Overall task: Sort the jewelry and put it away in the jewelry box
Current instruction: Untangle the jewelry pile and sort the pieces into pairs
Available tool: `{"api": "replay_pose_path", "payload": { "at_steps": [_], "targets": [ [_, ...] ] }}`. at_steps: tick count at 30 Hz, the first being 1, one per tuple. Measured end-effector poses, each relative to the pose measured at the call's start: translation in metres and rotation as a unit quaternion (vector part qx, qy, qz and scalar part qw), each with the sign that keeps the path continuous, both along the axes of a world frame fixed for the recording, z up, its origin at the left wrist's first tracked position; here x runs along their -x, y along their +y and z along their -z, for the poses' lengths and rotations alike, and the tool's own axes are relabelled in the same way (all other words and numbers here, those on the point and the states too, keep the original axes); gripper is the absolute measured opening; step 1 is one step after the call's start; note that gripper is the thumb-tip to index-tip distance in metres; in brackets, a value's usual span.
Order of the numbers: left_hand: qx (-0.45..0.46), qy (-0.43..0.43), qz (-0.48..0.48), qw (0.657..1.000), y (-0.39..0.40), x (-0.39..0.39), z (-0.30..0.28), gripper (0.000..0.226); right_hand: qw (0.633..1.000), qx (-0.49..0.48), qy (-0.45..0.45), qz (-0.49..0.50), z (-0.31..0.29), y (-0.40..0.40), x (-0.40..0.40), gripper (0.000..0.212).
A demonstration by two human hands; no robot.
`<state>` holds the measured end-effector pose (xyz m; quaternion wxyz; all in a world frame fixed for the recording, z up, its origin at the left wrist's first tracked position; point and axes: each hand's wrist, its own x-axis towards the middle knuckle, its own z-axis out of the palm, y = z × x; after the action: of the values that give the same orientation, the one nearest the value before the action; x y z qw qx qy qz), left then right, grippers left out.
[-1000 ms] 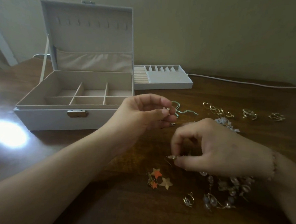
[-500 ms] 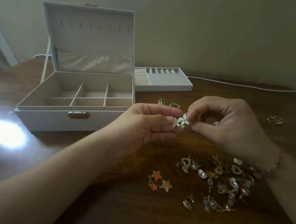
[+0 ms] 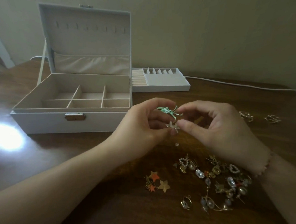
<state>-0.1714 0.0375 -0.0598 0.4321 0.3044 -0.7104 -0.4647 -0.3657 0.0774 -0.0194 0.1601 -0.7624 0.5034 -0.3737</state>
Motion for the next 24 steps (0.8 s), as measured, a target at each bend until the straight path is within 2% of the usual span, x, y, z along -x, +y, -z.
{"api": "replay_pose_path", "payload": {
  "at_steps": [3, 7, 13, 18, 24],
  "targets": [
    [0.034, -0.008, -0.024, 0.999, 0.002, 0.002, 0.002, 0.067, 0.999, -0.048, 0.009, -0.005, 0.003, -0.003, -0.003, 0.030],
    [0.083, -0.013, -0.046, 0.995, 0.006, 0.003, 0.002, 0.082, 0.997, -0.069, -0.023, -0.011, 0.007, -0.005, -0.004, 0.037],
    [0.150, -0.061, -0.072, 0.984, 0.010, 0.004, -0.001, 0.108, 1.000, -0.019, 0.009, 0.007, 0.008, 0.001, -0.008, 0.040],
    [0.194, -0.066, -0.085, 0.975, 0.011, 0.004, -0.002, 0.119, 0.999, -0.007, 0.009, 0.038, 0.009, 0.002, -0.012, 0.025],
    [0.214, -0.068, -0.091, 0.970, 0.012, 0.006, -0.001, 0.121, 0.997, -0.073, 0.004, 0.033, 0.004, 0.000, -0.014, 0.008]
  ]
}}
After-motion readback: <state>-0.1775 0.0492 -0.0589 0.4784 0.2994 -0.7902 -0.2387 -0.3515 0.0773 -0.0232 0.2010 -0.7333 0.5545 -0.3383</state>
